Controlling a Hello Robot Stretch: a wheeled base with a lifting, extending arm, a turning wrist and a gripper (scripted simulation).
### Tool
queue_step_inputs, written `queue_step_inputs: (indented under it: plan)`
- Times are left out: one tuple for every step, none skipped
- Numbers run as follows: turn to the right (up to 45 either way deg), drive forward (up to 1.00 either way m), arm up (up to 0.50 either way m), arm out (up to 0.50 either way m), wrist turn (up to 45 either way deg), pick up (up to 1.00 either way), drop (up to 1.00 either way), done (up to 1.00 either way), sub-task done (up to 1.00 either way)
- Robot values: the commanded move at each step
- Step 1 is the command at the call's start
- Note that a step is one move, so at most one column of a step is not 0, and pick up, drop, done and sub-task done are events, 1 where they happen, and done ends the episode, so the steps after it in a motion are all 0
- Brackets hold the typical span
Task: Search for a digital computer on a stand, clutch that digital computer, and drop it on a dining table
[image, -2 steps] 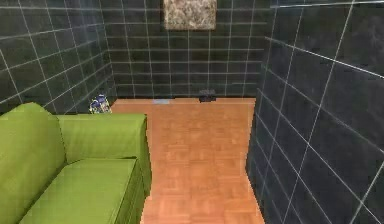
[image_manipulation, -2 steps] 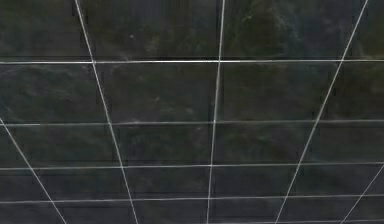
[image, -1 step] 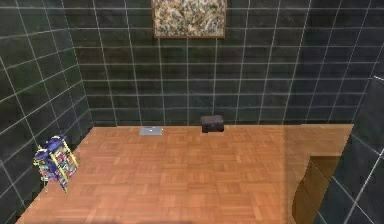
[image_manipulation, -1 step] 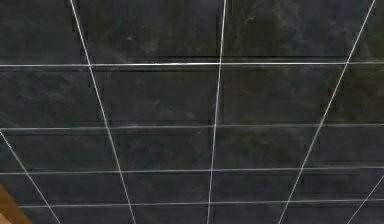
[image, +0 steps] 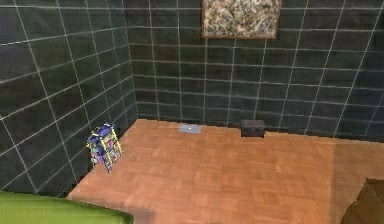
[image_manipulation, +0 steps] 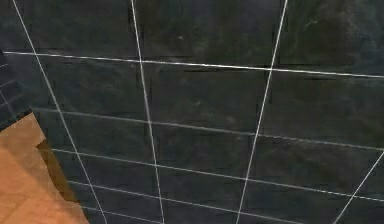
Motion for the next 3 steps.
queue_step_inputs:
  plan:
    - [0.0, 0.10, 0.00, 0.00, 0.0, 0.00, 0.00, 0.00, 0.00]
    - [18.0, 0.00, 0.00, 0.00, 0.0, 0.00, 0.00, 0.00, 0.00]
    - [0.0, 0.30, 0.00, 0.00, 0.0, 0.00, 0.00, 0.00, 0.00]
